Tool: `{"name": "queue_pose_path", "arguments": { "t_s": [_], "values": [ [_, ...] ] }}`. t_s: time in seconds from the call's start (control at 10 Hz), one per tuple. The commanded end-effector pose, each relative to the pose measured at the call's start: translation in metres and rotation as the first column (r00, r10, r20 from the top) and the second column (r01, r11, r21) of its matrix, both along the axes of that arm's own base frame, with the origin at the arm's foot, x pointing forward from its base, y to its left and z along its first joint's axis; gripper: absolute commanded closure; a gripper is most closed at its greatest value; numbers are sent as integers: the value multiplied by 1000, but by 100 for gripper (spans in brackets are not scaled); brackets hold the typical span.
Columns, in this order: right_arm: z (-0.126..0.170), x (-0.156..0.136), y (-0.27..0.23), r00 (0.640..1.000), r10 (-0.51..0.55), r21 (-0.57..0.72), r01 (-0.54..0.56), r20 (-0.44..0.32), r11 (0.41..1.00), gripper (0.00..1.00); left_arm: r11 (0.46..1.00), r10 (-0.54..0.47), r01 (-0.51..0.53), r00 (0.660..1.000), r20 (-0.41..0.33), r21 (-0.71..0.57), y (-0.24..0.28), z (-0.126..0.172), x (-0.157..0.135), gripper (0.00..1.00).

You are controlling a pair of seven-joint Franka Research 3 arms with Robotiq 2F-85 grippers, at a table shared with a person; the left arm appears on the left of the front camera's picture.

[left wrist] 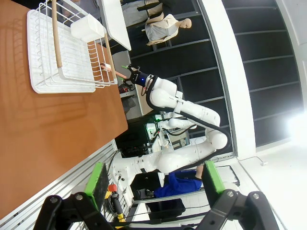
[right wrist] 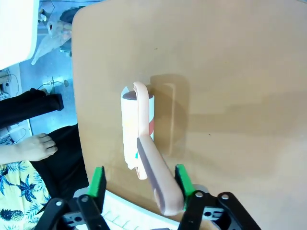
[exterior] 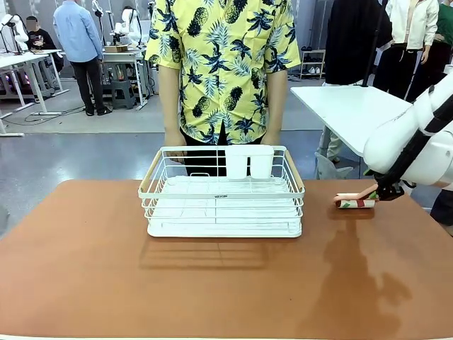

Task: Clean the table.
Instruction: Place the Lint Roller down when the Dish drying rack is positioned in the middle of the table.

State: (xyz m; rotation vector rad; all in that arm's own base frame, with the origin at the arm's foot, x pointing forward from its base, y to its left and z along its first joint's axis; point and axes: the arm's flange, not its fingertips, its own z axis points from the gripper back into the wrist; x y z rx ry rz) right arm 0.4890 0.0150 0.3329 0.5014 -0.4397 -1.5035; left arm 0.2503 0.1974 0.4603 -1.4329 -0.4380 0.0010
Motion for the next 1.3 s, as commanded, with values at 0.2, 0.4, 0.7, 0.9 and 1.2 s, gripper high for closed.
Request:
{"name": "queue_pose_path", "arguments": {
  "t_s": [0.2,0.4,0.7,0.9,1.2],
  "values": [
    [40,-37,5,999,32,-6,-32,-29,999,0,1000,-5,5,1000,15,-15,2,2,-2,0],
    [50,-39,6,1000,29,-6,-29,4,1000,0,1000,-5,5,1000,15,-15,2,2,-2,0],
    [52,-35,5,1000,24,-5,-24,-1,1000,0,1000,-5,5,1000,15,-15,2,2,-2,0],
    [53,-32,3,1000,27,0,-27,7,1000,0,1000,-5,5,1000,15,-15,2,2,-2,0],
    [53,-32,3,1000,27,0,-27,7,1000,0,1000,-5,5,1000,15,-15,2,2,-2,0]
  ]
}}
